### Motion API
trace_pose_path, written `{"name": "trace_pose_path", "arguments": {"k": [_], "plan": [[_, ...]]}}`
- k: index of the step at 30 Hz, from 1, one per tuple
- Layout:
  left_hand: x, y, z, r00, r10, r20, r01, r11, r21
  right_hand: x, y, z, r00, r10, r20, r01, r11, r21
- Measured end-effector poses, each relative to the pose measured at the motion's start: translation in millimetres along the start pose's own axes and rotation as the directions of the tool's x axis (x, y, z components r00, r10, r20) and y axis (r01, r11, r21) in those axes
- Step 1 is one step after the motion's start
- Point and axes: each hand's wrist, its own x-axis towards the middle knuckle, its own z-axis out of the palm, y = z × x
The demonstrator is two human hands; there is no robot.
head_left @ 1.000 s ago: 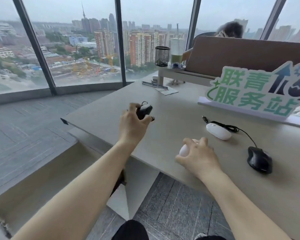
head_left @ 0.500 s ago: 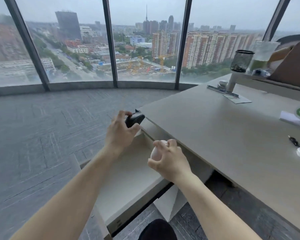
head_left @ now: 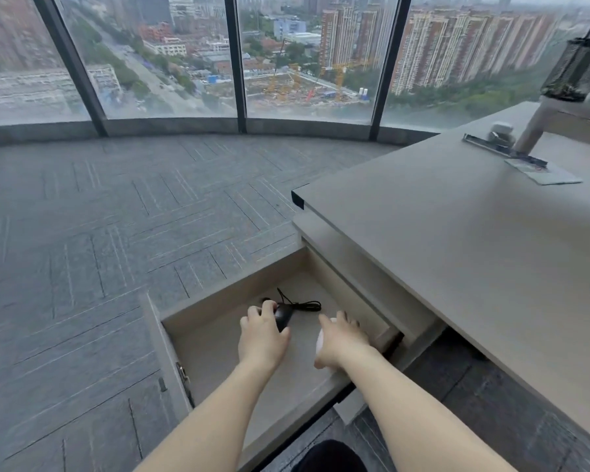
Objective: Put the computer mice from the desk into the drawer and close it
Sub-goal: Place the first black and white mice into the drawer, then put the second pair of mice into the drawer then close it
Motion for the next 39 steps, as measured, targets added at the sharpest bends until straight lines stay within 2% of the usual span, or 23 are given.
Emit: {"name": "trace_pose_path", "arguments": {"k": [4, 8, 10, 12, 14, 16, 18, 21, 23, 26, 28, 30, 31, 32, 35, 37, 39], "plan": [[15, -8, 17, 0.999, -0.002, 0.039, -0.003, 0.993, 0.121, 14, 5, 5, 0.998, 0.013, 0.054, -0.010, 0.998, -0.064], [17, -16, 26, 0.996, 0.003, 0.086, -0.015, 0.991, 0.136, 12, 3, 3, 0.999, 0.016, 0.046, -0.012, 0.997, -0.079], [13, -15, 22, 0.998, 0.008, 0.063, -0.012, 0.998, 0.062, 1, 3, -4, 0.999, -0.019, -0.036, 0.018, 1.000, -0.016], [8, -6, 10, 0.999, 0.017, -0.040, -0.021, 0.996, -0.084, -21, 7, -17, 0.974, -0.095, -0.205, 0.116, 0.989, 0.092], [4, 17, -10, 0.982, 0.079, -0.170, -0.114, 0.972, -0.207, -53, 13, -34, 0.905, -0.150, -0.397, 0.241, 0.952, 0.190], [-6, 55, -32, 0.939, 0.194, -0.283, -0.274, 0.921, -0.278, -91, 24, -54, 0.800, -0.147, -0.582, 0.345, 0.906, 0.245], [-23, 106, -50, 0.883, 0.306, -0.356, -0.427, 0.838, -0.339, -132, 45, -72, 0.671, -0.086, -0.736, 0.409, 0.871, 0.270], [-64, 184, -54, 0.816, 0.457, -0.354, -0.573, 0.722, -0.388, -188, 98, -91, 0.506, 0.073, -0.860, 0.404, 0.860, 0.310], [-93, 232, -37, 0.776, 0.570, -0.271, -0.629, 0.667, -0.398, -220, 146, -95, 0.421, 0.214, -0.881, 0.338, 0.865, 0.371], [-133, 294, 9, 0.672, 0.740, -0.004, -0.689, 0.624, -0.369, -259, 225, -86, 0.314, 0.417, -0.853, 0.233, 0.837, 0.495], [-160, 329, 42, 0.603, 0.782, 0.160, -0.714, 0.618, -0.330, -281, 277, -73, 0.240, 0.529, -0.814, 0.126, 0.815, 0.566], [-185, 359, 71, 0.568, 0.784, 0.251, -0.726, 0.621, -0.295, -299, 323, -59, 0.149, 0.605, -0.782, -0.008, 0.792, 0.611], [-197, 373, 84, 0.558, 0.781, 0.280, -0.731, 0.622, -0.281, -306, 343, -53, 0.128, 0.640, -0.757, -0.091, 0.768, 0.634], [-207, 385, 97, 0.548, 0.779, 0.306, -0.739, 0.622, -0.260, -311, 359, -48, 0.139, 0.678, -0.722, -0.175, 0.734, 0.656], [-230, 416, 128, 0.510, 0.787, 0.347, -0.796, 0.585, -0.156, -322, 393, -39, 0.296, 0.791, -0.535, -0.399, 0.611, 0.684], [-239, 436, 143, 0.494, 0.795, 0.351, -0.829, 0.552, -0.085, -324, 405, -35, 0.367, 0.823, -0.433, -0.471, 0.566, 0.677], [-244, 453, 156, 0.501, 0.781, 0.374, -0.839, 0.544, -0.012, -325, 413, -30, 0.388, 0.826, -0.409, -0.484, 0.561, 0.672]]}}
